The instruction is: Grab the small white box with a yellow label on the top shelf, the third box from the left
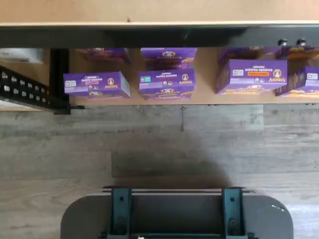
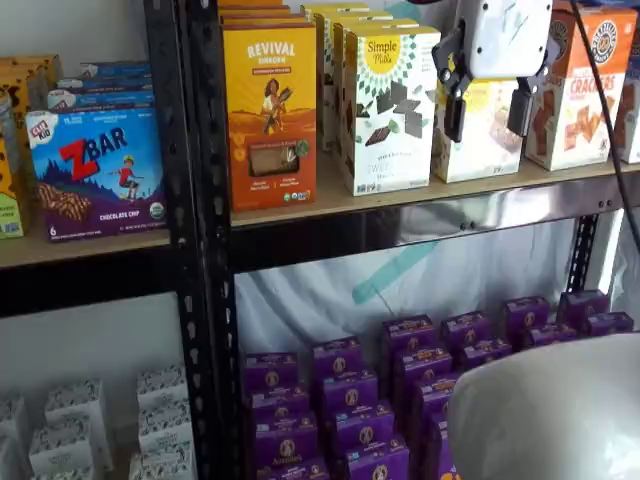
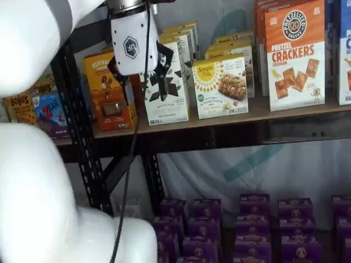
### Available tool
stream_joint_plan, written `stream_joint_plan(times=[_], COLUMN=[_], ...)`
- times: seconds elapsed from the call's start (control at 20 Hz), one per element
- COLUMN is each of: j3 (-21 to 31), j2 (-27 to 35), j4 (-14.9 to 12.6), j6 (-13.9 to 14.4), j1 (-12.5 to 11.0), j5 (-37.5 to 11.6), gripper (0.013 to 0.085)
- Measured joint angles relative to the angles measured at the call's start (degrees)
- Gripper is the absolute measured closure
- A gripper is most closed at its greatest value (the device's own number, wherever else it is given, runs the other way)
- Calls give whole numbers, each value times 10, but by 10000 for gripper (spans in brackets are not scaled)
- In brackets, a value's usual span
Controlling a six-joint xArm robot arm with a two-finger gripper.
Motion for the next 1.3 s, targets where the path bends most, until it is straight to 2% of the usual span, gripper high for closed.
stream_joint_plan(times=[0.35, 1.05, 1.3], j3=[0, -3, -12], j2=[21, 46, 60], j4=[-5, -2, -15], j6=[-31, -52, -55], j1=[-28, -49, -49], j5=[-27, -60, -65], gripper=[130, 130, 130])
